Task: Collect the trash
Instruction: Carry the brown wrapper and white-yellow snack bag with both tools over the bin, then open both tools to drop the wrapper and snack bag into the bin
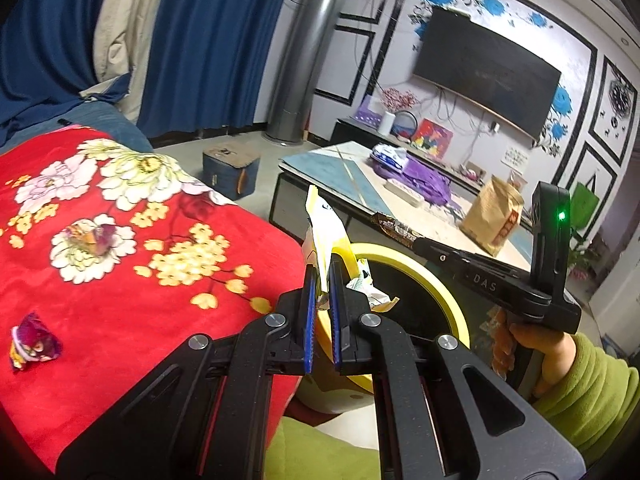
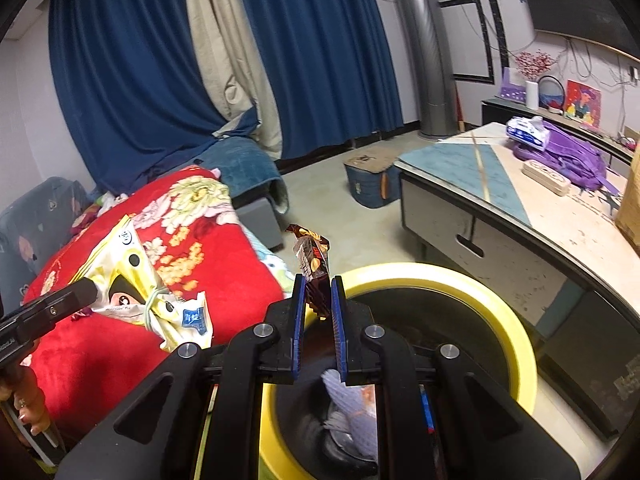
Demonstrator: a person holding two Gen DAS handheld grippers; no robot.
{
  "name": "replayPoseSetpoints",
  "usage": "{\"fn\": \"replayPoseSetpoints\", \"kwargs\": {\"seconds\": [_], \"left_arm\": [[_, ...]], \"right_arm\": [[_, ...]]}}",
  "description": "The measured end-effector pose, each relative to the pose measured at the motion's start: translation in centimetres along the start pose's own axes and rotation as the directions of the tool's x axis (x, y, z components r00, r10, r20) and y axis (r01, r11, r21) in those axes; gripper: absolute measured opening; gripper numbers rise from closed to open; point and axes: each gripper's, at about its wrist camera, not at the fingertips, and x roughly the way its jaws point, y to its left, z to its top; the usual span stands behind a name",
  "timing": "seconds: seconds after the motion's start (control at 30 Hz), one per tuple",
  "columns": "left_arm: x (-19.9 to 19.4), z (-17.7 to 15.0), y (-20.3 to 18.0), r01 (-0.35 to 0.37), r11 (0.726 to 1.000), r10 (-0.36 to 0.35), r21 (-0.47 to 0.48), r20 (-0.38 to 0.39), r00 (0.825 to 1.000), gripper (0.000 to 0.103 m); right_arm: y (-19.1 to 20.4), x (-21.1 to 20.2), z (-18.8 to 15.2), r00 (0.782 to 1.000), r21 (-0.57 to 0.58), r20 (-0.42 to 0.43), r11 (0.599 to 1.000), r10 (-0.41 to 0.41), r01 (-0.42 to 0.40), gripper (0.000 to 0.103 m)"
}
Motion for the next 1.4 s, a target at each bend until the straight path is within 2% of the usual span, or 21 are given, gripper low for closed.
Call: {"fn": "replayPoseSetpoints", "kwargs": {"seconds": [0.4,0.8,1.03,1.07,1.1,1.13,1.23,1.3,1.33,1.4], "left_arm": [[3.5,-1.3,-3.1,0.031,0.996,-0.024,0.085,-0.078,0.997,0.003],[6.6,-2.5,-5.1,0.049,0.988,-0.026,0.143,-0.154,0.988,0.003],[7.7,-2.1,-5.6,0.062,0.986,-0.037,0.156,-0.158,0.987,0.005],[7.9,-1.9,-5.7,0.069,0.986,-0.045,0.155,-0.154,0.987,0.019],[7.9,-1.8,-5.7,0.070,0.986,-0.046,0.154,-0.150,0.988,0.032],[7.9,-1.6,-5.7,0.066,0.986,-0.044,0.152,-0.141,0.989,0.056],[7.2,-1.3,-5.0,0.085,0.988,-0.070,0.125,-0.120,0.990,0.059],[6.8,-1.3,-4.6,0.072,0.991,-0.060,0.116,-0.106,0.993,0.070],[6.5,-1.2,-4.2,0.066,0.992,-0.056,0.104,-0.094,0.994,0.079],[5.9,-1.1,-3.8,0.045,0.995,-0.039,0.092,-0.074,0.997,0.085]], "right_arm": [[-4.4,-0.1,-2.9,0.994,0.071,-0.075,0.994,-0.078,0.083,0.013],[-6.8,0.6,-5.2,0.986,0.123,-0.143,0.987,-0.087,0.105,0.013],[-7.4,0.7,-5.4,0.985,0.146,-0.151,0.983,-0.086,0.108,0.017],[-7.5,0.6,-5.4,0.985,0.151,-0.151,0.983,-0.085,0.107,0.021],[-7.5,0.5,-5.4,0.985,0.156,-0.148,0.981,-0.089,0.112,0.031],[-7.6,0.3,-5.3,0.986,0.165,-0.139,0.979,-0.095,0.117,0.039],[-7.7,0.0,-5.2,0.987,0.176,-0.127,0.977,-0.097,0.119,0.041],[-7.7,-0.1,-5.0,0.988,0.181,-0.120,0.977,-0.097,0.117,0.044],[-7.6,-0.1,-4.9,0.989,0.183,-0.115,0.976,-0.094,0.114,0.047],[-7.3,-0.2,-4.8,0.990,0.178,-0.104,0.978,-0.093,0.110,0.049]]}}
